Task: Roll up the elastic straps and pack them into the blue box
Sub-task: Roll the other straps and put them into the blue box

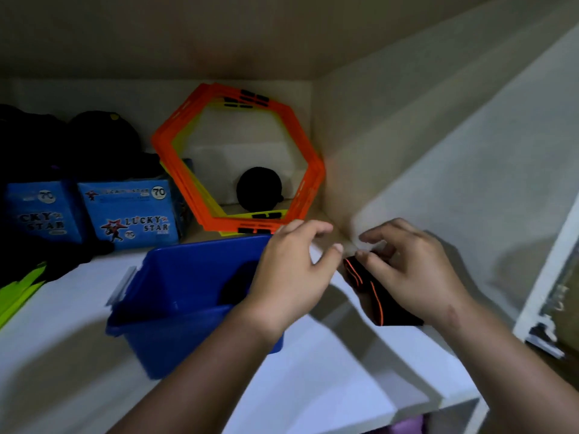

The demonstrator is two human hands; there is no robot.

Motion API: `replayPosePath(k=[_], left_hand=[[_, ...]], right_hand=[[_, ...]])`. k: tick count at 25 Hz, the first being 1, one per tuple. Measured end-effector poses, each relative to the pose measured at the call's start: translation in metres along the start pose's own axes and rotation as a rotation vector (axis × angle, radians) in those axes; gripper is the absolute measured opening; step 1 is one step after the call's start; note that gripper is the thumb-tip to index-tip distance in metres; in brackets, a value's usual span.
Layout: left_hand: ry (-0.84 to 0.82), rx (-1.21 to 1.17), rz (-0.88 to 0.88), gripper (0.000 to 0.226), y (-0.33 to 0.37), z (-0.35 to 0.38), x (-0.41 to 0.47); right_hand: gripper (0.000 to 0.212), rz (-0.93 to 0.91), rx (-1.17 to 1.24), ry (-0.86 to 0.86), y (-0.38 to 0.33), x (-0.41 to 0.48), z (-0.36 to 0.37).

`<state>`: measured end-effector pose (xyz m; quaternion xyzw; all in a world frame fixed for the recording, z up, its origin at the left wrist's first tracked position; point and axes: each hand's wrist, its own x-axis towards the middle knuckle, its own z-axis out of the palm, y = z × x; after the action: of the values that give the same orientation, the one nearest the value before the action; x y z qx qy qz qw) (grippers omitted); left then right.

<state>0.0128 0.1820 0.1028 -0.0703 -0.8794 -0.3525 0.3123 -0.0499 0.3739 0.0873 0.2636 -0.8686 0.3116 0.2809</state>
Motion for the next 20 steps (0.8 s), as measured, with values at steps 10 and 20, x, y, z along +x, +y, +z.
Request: replayPosePath(k=[10,20], left_hand=[[-0.224,-0.021,-0.115,0.036,-0.005,0.118,0.005],[-0.428,0.021,-0.345,0.024,-0.026,0.159,0.001]], right_hand=[[0.041,0.215,-0.124,-0.138,0.076,-0.054,0.006],[0.056,0.367,-0.128,-0.246,0.084,-0.076,0.049]])
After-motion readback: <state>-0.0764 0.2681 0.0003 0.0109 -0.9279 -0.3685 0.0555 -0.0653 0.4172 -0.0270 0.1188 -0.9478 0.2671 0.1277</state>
